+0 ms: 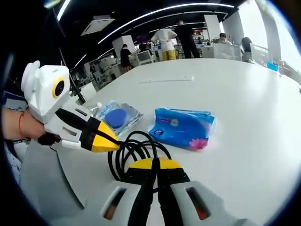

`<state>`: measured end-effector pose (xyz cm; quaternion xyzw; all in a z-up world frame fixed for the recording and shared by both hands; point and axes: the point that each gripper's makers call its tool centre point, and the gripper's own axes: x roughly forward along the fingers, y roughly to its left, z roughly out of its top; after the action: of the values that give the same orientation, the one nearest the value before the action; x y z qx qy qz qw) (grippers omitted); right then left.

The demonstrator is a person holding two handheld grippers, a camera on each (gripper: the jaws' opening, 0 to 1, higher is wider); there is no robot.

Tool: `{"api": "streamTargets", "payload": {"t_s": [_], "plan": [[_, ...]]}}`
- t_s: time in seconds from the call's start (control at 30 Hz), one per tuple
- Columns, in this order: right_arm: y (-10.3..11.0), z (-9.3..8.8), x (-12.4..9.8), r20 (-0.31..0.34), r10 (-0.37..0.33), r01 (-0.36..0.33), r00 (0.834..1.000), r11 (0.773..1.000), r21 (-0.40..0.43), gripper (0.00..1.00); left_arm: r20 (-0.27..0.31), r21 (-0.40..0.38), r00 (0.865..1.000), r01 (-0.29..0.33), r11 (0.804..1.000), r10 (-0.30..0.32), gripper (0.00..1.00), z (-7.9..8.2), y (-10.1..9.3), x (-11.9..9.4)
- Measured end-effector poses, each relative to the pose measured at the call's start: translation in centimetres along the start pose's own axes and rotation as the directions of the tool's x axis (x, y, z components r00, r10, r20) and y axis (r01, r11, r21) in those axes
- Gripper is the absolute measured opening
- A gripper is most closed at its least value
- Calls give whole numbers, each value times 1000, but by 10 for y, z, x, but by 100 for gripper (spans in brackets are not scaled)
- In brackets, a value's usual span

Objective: Arrange the tabletop items into an orderly group along one side of the table until the central work area is clear of visible clutter.

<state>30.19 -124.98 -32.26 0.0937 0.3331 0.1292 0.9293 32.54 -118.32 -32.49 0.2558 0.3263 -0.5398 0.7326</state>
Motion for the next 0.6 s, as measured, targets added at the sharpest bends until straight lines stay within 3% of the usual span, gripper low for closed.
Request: {"api": "streamTargets", "payload": {"t_s": [0.6], "plan": [[-11,-6,15,-21,-8,8,1000,1000,13,0,-12,-47,1000,-6,999,5,0,-10,9,13]]}}
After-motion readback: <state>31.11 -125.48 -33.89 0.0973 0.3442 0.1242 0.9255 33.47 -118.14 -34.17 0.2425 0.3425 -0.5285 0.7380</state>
